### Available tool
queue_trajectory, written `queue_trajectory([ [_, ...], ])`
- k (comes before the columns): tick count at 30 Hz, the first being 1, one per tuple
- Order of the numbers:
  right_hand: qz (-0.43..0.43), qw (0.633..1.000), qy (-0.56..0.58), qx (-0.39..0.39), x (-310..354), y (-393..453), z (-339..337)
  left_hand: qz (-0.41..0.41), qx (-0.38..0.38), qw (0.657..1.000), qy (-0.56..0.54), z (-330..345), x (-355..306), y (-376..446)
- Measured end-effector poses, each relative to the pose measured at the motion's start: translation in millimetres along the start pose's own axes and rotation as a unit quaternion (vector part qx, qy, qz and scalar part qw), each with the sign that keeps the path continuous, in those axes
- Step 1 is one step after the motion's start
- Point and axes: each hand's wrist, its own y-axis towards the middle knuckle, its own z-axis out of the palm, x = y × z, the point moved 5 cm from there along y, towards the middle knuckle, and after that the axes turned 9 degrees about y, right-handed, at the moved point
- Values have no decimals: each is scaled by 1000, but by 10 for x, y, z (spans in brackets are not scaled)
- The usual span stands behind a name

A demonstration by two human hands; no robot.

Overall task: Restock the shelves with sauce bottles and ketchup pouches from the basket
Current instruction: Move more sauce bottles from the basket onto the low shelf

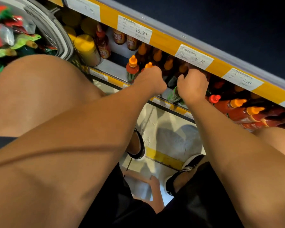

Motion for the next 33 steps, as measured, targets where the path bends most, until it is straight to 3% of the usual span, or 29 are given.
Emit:
queue_trajectory([
  [10, 82, 979, -54, 181, -126, 323, 261, 46, 86, 995, -35, 673, -230, 166],
  [15, 133, 963, -9, 236, -190, 439, 345, 74, 65, 994, -53, 854, -273, 255],
  [19, 140, 939, -100, 299, -214, 412, 358, 109, 21, 993, -39, 878, -359, 272],
  [25, 124, 955, -115, 245, -280, 458, 310, 136, 1, 991, -1, 873, -440, 349],
  [33, 35, 972, -142, 181, -246, 404, 153, 181, -34, 983, 4, 783, -517, 219],
])
